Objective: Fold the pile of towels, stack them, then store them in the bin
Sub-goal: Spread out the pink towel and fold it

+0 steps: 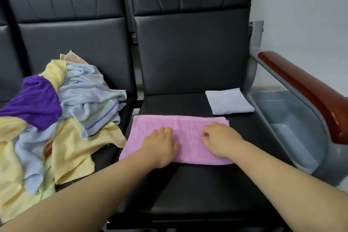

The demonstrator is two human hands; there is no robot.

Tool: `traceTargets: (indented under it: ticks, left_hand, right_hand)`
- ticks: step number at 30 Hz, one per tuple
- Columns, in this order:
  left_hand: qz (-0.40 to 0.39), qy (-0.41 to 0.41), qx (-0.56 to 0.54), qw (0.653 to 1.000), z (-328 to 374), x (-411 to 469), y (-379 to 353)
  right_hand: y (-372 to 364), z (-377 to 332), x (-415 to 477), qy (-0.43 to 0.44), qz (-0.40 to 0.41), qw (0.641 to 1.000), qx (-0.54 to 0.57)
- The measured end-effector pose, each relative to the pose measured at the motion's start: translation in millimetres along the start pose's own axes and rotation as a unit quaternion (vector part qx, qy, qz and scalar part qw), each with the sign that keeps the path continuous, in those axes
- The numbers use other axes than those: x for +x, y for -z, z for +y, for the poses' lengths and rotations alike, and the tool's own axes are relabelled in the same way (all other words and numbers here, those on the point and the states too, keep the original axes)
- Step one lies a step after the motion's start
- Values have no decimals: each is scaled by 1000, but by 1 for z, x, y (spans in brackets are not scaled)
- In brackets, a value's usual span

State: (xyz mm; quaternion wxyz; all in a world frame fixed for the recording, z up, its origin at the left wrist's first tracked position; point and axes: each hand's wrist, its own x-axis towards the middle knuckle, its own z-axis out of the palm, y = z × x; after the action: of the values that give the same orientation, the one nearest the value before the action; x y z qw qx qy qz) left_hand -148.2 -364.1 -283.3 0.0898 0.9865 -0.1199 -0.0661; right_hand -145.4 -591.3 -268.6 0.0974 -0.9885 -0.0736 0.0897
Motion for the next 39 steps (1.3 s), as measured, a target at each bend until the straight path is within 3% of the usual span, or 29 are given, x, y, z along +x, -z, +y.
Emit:
traceTargets:
  ticks: [4,9,13,16,19,22,24,27,29,32,35,39]
  left_hand:
    - [-29,-43,32,998,2,16,-2]
    - [-62,-36,84,994,3,27,3]
    - [-14,14,8,1000,3,9,2]
    - [-32,17,-153,988,-2,-10,2]
    - [-82,2,-335,939,5,-32,8]
    - [-220,-10,-513,830,10,-52,10]
    - [-278,-42,-538,794,7,-60,12]
    - [-246,-101,-472,841,2,-57,24]
    - [-175,-89,-451,871,2,-52,34]
    - [-75,-44,-464,882,2,-44,39]
    - [5,-29,-441,897,1,-37,37]
    - [45,-34,-425,903,5,-36,42]
  right_hand:
    - [5,-11,-19,-4,-42,999,-33]
    - [-4,-17,-42,56,-64,995,56]
    - [-6,-11,-47,58,-43,991,111]
    - [-4,-7,-46,51,-35,988,143]
    - [-4,-4,-46,40,-36,985,164]
    - [-3,-4,-48,35,-39,985,163]
    - [-2,-5,-49,32,-47,985,165]
    - [1,-4,-54,16,-77,975,208]
    - [4,-6,-60,2,-100,961,260]
    - [8,-10,-66,-17,-112,945,308]
    - [10,-13,-70,-21,-97,957,273]
    - [9,-20,-76,1,-64,986,154]
